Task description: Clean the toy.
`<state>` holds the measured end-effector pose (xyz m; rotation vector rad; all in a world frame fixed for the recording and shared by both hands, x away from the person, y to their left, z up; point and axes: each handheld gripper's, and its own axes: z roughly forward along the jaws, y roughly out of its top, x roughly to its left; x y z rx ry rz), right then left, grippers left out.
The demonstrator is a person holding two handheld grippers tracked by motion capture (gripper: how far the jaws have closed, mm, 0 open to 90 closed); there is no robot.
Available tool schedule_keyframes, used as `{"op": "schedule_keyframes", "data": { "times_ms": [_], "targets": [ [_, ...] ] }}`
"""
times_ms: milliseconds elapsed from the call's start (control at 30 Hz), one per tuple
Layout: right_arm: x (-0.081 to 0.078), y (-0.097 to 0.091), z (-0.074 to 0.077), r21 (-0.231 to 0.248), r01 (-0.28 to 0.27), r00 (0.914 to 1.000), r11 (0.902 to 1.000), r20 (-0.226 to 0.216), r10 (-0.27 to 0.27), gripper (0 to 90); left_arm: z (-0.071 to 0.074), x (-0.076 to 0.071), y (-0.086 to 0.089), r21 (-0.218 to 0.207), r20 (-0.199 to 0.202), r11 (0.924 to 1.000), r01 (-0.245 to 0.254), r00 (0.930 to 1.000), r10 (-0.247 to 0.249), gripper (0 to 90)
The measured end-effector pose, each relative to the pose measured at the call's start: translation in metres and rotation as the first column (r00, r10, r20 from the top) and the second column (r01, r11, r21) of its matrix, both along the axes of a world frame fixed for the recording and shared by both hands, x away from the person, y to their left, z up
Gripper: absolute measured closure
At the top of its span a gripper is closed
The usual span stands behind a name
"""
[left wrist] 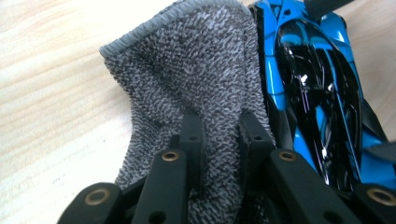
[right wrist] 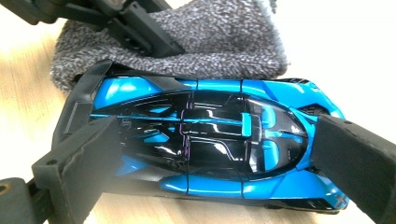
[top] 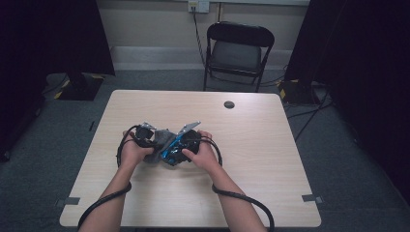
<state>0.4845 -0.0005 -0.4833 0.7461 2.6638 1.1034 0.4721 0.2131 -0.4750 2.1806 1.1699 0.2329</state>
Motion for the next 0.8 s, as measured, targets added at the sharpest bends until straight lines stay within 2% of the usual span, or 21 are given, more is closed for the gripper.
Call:
{"op": "schedule_keyframes", "data": {
  "times_ms": [367, 500, 600, 800],
  "targets": [
    [0.000, 0.000, 0.000, -0.001, 0.000, 1.0000, 1.0000, 0.001, 0.000, 1.1, -0.002, -0.017, 0.009, -0.029, 0.007, 0.9990, -0.035, 0.9993, 0.035, 75.4],
    [0.000, 0.001, 0.000, -0.006, -0.002, 1.0000, 1.0000, 0.000, 0.002, 1.1, -0.001, -0.023, 0.011, -0.022, 0.003, 0.9992, -0.033, 0.9995, 0.033, 75.4],
    [0.000, 0.000, 0.000, -0.003, -0.002, 1.0000, 1.0000, 0.001, 0.002, 1.1, -0.002, -0.029, 0.013, -0.034, 0.005, 0.9987, -0.039, 0.9992, 0.039, 75.4],
    [0.000, 0.001, 0.000, -0.003, 0.000, 1.0000, 1.0000, -0.001, 0.000, 1.1, -0.002, -0.039, 0.017, -0.051, -0.009, 0.9975, -0.048, 0.9988, 0.048, 75.4]
  ]
}}
